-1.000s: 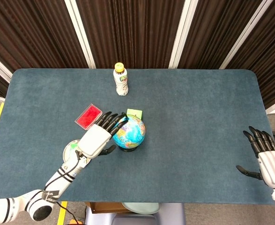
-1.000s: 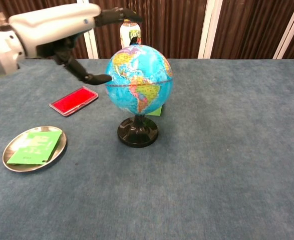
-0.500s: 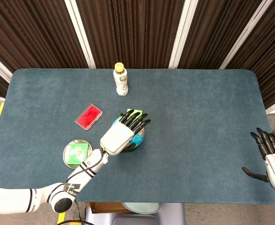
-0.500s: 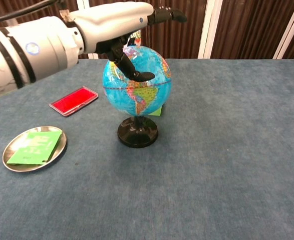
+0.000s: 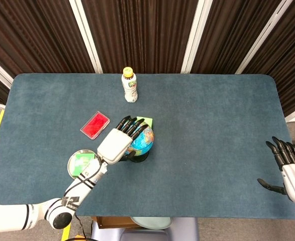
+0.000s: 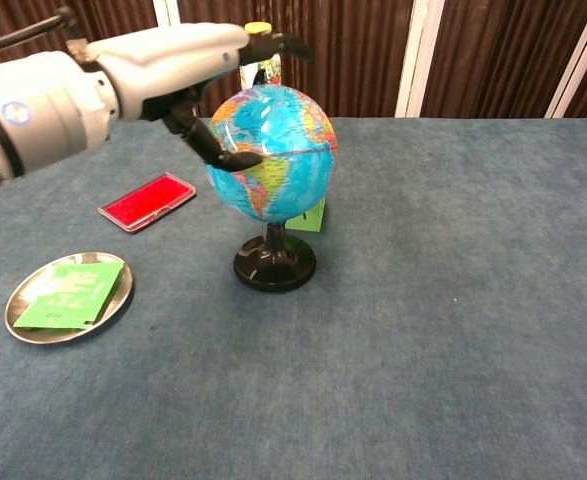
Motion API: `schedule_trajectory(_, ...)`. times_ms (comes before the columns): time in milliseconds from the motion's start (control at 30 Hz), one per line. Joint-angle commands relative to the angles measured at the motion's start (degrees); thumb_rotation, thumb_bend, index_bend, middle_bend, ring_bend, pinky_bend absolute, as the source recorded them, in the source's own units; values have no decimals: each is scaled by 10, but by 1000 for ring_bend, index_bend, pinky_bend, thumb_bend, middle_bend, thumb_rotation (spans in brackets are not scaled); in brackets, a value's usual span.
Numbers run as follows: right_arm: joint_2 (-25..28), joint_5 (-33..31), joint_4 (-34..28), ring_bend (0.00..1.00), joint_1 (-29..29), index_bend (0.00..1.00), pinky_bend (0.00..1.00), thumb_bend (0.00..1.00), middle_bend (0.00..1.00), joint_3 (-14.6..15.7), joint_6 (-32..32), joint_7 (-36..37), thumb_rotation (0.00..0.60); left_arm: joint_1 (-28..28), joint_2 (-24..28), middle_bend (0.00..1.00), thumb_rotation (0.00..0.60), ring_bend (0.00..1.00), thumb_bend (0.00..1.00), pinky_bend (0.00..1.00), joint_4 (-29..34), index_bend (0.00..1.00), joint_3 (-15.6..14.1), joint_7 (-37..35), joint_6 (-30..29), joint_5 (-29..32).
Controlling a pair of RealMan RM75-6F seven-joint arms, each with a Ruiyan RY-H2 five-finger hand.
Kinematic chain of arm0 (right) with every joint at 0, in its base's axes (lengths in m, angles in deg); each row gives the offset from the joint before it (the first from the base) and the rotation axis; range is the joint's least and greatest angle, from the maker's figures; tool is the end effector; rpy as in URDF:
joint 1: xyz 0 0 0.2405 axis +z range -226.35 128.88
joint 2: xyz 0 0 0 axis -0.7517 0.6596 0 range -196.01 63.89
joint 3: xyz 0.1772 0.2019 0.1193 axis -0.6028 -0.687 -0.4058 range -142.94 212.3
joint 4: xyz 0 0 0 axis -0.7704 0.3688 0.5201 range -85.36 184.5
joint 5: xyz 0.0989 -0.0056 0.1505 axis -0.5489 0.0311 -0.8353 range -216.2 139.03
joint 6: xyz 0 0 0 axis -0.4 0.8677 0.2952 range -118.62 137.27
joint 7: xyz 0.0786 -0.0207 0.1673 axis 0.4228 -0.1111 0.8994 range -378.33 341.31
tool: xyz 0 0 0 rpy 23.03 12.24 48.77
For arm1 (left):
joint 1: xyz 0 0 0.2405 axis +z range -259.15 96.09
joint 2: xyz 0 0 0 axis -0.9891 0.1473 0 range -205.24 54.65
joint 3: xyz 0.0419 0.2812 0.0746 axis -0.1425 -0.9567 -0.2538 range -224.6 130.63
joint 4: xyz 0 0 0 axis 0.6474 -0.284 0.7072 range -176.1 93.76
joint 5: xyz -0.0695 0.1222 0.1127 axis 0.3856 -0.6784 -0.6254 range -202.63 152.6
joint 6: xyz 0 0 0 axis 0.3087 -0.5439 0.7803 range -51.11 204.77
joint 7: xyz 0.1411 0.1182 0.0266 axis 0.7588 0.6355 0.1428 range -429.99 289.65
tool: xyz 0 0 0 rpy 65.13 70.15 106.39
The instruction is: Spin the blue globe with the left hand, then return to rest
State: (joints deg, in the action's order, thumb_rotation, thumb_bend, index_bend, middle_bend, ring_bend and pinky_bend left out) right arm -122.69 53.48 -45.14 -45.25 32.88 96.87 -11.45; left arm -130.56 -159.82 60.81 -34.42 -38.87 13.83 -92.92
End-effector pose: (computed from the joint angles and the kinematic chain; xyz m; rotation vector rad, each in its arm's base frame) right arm -0.3143 -0.2110 0.2387 1.4403 -0.8868 0.9830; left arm -0.0525 0.3792 0.0383 -1.9620 -0.6499 -1.1870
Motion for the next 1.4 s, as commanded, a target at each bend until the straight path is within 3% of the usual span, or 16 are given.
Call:
schedule_trajectory(33, -1, 1, 0, 0, 1, 0, 0, 52, 0, 0, -1, 0, 600, 21, 14, 0, 600, 0, 316, 0, 0, 0, -16, -17, -17, -13)
schedule_trajectory(267, -1, 1, -2, 0, 8, 0, 0, 52, 0, -1, -10, -4, 600, 76, 51, 0, 600, 0, 317, 0, 16, 0, -49, -85, -68, -72)
schedule_trajectory(433, 1, 5, -6, 0, 8, 0, 0, 53, 0, 0, -8, -7, 600, 74, 57, 0, 600, 0, 315, 0, 29, 0, -47, -100, -62, -98)
schedule_trajectory(633, 6, 1, -4, 0, 9, 0, 0, 52, 0, 1, -13, 0, 600, 71, 67, 0, 600, 0, 316, 0, 34, 0, -32, -75, -59, -89)
schedule_trajectory(833, 12, -1, 17, 0, 23, 0, 0, 52, 0, -2, -32, 27, 600, 127, 123, 0, 600, 0, 320, 0, 8, 0, -40, -114, -98, -63)
schedule_trajectory(967, 6, -4, 31, 0, 30, 0, 0, 53, 0, -4, -40, 40, 600, 177, 153, 0, 600, 0, 321, 0, -25, 0, -61, -165, -130, -66)
schedule_trajectory(1167, -13, 5, 53, 0, 28, 0, 0, 52, 0, -1, -29, 55, 600, 280, 167, 0, 600, 0, 323, 0, -77, 32, -119, -255, -217, -111)
schedule_trajectory(1400, -33, 9, 66, 0, 8, 0, 0, 52, 0, 12, -8, 51, 600, 355, 163, 0, 600, 0, 320, 0, -88, 47, -169, -282, -266, -139)
